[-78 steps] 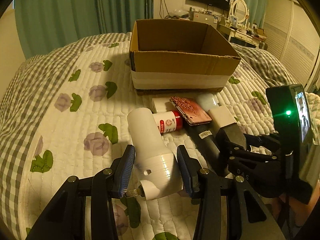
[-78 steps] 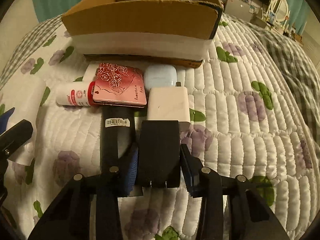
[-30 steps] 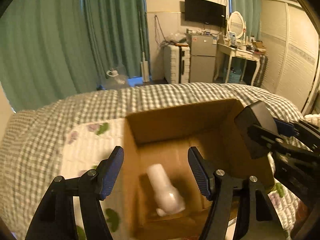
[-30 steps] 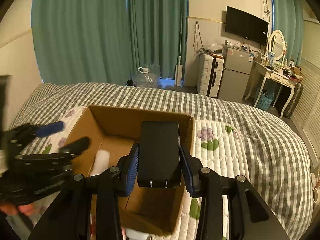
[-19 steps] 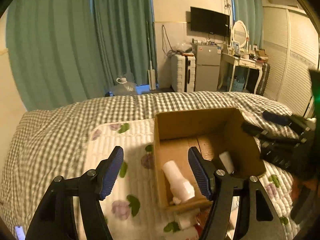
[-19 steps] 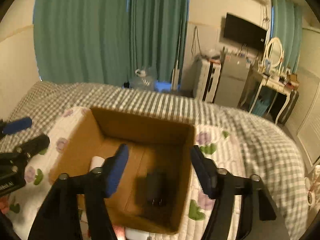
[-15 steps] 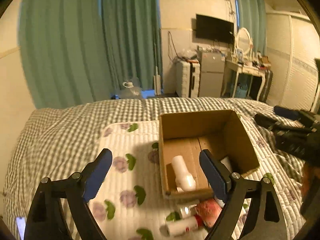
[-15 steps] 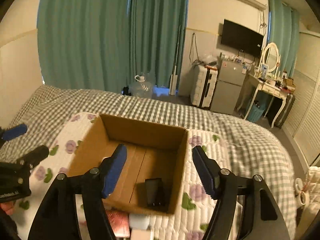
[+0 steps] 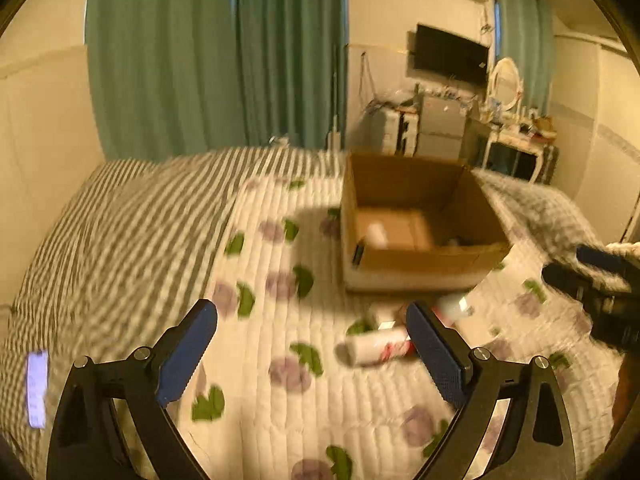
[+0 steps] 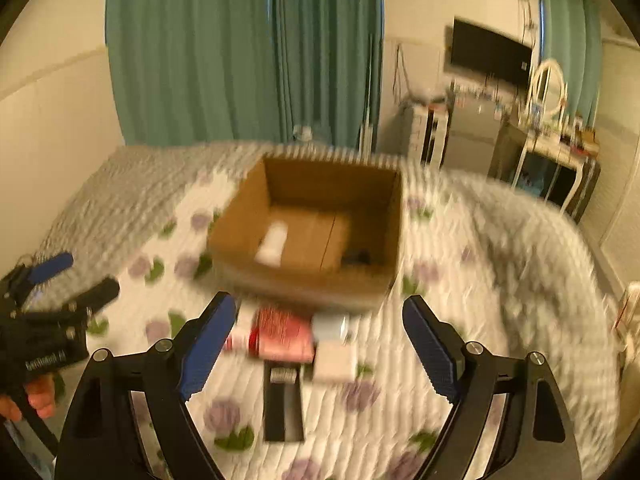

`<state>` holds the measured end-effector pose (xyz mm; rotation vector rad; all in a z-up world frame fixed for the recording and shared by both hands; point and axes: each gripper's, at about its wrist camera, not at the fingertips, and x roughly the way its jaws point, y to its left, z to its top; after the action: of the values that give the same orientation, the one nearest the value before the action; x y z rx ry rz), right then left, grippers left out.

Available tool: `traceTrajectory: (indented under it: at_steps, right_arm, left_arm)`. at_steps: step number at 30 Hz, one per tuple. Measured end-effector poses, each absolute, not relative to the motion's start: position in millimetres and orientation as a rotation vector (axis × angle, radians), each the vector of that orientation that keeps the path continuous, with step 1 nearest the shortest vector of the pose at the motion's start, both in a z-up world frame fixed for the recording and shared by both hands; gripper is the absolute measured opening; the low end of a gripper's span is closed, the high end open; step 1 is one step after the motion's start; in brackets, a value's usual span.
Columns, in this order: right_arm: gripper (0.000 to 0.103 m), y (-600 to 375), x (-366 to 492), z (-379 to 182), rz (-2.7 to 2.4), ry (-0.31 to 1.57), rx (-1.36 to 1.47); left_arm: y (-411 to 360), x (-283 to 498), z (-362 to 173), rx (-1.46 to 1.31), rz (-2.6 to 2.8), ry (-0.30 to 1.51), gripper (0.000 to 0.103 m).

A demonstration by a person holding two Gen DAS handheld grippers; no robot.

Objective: Organize rigid objects
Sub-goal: 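Drop the black remote into the box with the right gripper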

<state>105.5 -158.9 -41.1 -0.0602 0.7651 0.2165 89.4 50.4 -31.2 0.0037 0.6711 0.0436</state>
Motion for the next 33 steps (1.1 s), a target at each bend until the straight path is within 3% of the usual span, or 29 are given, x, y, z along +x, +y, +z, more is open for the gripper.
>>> traceTrajectory:
  at_steps: [5,9,13,15,22,33]
  right_arm:
    - [0.086,-147.4,118.1,-114.2,0.219,0.905,-0.085]
    - [0.073,-134.1,128.0,-150.0,0.257,0.992,-0.086]
    - [0.05,-122.8,139.5,-171.7,0.281,1.046,-0.094]
    - [0.045,-122.9,146.2,-180.4,0.285,1.071,-0.063]
    - [0.042,-123.8,143.4,-176.6,0.298,1.055,-0.065]
    - [0.039,-141.3,94.9,-123.9,0.327,0.941,-0.077]
  left_arm:
    - [48.3,95.5,-83.1,0.018,0.056,0.748,0.097]
    - [43.4,98.6,-103.3,0.059,0.049,0.776,0.097]
    - [45.9,101.2,-112.8,0.061,0.052,0.803,0.097]
    - [46.7,100.5,-113.9,0.056,0.049,0.808,0.097]
    - [42.4,100.0,-118.2,0.084,0.053,0.822,0.097]
    - [26.5,100.9,-118.4,0.116,0.031,0.857,0.097]
